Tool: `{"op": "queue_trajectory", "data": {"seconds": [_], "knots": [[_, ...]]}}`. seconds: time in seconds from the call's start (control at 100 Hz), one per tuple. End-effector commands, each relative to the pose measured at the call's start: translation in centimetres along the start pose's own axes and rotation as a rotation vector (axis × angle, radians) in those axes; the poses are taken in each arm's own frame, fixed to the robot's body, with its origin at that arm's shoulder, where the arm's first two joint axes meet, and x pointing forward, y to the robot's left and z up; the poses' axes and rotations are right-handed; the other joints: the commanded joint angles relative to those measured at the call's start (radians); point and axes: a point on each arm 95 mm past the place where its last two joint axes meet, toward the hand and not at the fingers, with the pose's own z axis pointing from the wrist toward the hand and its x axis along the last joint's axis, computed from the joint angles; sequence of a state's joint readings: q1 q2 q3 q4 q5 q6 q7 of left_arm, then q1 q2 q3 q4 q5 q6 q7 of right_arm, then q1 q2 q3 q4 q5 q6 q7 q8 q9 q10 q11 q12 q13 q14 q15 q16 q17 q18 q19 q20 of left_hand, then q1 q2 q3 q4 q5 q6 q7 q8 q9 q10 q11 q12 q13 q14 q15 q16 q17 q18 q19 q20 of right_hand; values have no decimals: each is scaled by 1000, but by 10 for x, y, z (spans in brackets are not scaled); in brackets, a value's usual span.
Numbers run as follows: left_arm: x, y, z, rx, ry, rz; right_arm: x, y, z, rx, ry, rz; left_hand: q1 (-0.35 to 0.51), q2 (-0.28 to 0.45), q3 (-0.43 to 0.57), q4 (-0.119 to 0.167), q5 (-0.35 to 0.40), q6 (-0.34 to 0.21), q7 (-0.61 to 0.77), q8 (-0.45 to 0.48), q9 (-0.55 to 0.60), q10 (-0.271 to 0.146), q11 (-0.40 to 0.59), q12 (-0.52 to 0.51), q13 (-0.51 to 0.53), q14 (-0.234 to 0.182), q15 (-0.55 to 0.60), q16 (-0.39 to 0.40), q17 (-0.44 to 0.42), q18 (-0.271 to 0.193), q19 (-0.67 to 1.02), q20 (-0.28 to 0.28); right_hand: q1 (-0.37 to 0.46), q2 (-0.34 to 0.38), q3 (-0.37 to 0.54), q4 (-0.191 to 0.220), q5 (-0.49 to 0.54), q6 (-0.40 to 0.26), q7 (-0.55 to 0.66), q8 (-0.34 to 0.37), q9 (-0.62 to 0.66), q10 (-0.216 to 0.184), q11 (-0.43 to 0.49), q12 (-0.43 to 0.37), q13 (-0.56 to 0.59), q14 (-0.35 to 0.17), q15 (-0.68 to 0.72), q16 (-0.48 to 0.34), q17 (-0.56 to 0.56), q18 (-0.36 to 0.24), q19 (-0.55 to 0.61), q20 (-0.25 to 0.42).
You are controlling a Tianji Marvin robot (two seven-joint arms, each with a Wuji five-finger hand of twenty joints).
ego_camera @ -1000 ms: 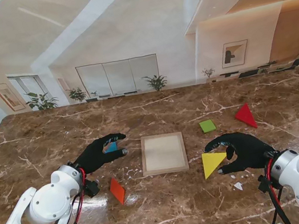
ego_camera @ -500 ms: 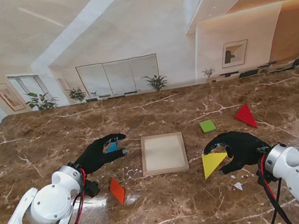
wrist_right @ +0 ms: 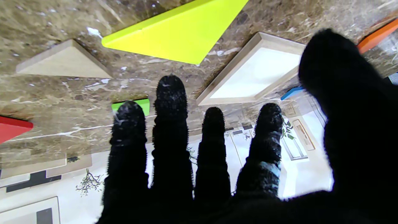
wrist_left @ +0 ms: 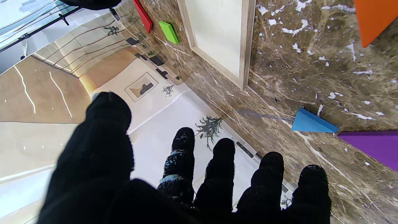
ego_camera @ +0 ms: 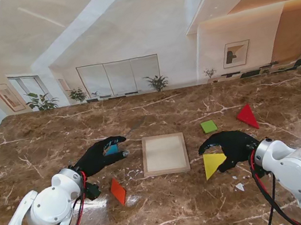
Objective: Assemble the tangram pieces into a square
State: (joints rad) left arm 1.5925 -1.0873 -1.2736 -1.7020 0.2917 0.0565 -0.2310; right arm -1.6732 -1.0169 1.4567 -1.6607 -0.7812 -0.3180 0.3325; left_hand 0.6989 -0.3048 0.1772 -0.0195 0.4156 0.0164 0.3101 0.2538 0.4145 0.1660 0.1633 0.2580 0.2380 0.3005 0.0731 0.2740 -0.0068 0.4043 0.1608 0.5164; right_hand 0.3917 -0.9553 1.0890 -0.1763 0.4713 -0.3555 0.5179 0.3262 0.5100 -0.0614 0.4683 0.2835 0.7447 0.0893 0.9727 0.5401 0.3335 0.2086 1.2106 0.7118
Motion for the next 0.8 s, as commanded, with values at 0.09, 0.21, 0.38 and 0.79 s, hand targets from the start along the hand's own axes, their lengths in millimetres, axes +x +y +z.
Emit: {"op": "queue_trajectory", "data": {"seconds": [0.09, 0.21, 0.38, 0.79], "knots": [[-2, 2, -4, -8, -19, 5, -8, -5, 6, 26, 4, -31, -10, 35, -28, 11, -14, -18, -12, -26, 3, -34, -3, -7, 3, -14, -13, -10, -2, -18, -23, 22, 23, -21, 13, -11, -21, -23, 33, 10, -59, 9, 10, -1, 18, -15, 53, 19, 6, 6, 48, 24], [-3, 1, -5, -7, -28, 8, -12, -4, 13, 32, 17, -59, -9, 35, -27, 11, -15, -18, -13, -26, 3, -34, -3, -7, 3, -14, -13, -10, -2, -18, -23, 22, 22, -23, 13, -12, -29, -23, 36, 12, -66, 6, 15, 1, 19, -15, 62, 20, 8, 7, 52, 26], [-3, 1, -7, -8, -35, 10, -18, -5, 24, 57, 26, -84, -11, 36, -27, 11, -13, -20, -12, -26, 5, -35, -3, -6, 4, -15, -13, -9, -2, -18, -23, 22, 31, -21, 15, -11, -47, -28, 35, 12, -71, 4, 23, 3, 17, -18, 66, 20, 8, 5, 57, 28], [-3, 3, -7, -15, -41, 1, -27, -11, 40, 124, 38, -160, -12, 36, -26, 11, -14, -19, -12, -26, 8, -32, -2, -6, 5, -13, -13, -9, -2, -17, -23, 22, 43, -20, 15, -11, -73, -27, 43, 15, -67, -2, 42, 8, 24, -25, 74, 19, 16, 2, 66, 28]]}}
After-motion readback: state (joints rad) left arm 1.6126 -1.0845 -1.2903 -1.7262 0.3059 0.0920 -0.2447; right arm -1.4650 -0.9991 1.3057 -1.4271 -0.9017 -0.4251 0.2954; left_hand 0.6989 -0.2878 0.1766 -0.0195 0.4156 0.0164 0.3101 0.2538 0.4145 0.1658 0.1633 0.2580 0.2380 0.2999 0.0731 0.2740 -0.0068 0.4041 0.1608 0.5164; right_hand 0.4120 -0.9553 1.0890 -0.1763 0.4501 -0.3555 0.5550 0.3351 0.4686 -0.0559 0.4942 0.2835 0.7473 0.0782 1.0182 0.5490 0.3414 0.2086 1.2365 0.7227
